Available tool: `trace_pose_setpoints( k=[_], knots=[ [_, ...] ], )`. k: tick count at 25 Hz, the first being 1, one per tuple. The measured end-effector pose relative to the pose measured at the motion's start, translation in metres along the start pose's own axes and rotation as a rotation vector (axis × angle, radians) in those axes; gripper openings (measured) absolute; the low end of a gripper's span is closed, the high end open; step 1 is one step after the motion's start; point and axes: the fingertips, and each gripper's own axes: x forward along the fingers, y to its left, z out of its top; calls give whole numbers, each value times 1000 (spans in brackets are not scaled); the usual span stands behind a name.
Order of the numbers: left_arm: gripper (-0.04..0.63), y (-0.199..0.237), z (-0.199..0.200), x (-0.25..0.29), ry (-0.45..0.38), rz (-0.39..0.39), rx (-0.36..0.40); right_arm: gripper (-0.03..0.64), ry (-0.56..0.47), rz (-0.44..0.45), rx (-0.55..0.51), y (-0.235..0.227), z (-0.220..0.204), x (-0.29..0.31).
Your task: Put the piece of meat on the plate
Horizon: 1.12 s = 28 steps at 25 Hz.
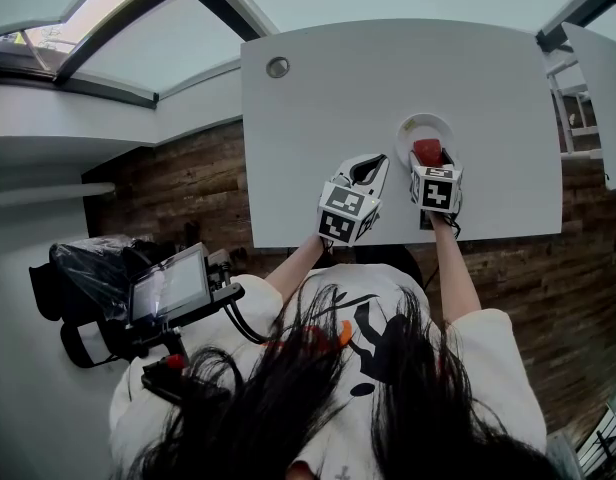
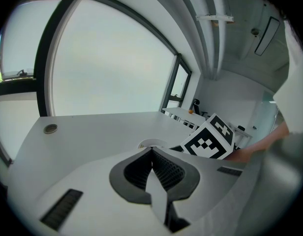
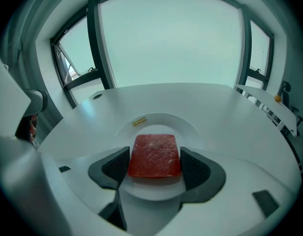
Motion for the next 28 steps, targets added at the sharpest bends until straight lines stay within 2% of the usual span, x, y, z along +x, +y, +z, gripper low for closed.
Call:
trace_pose_setpoints(
  k=[6, 12, 19, 25, 28],
  knots=[
    [6, 0, 1, 2, 0, 1, -2, 307, -2, 0, 43, -5, 2, -1],
    [6, 1, -2, 0, 2, 1, -5, 307, -71, 6, 115, -6, 15, -19],
    [6, -6, -1, 1, -3, -20, 4, 307, -162, 37, 275, -10, 29, -51],
    [6, -14, 6, 6, -13, -45, 12, 307, -244, 81, 367, -10, 41, -78],
    [6, -14, 8, -7, -20, -57, 14, 305, -268, 101, 443, 4, 39, -93]
  ],
)
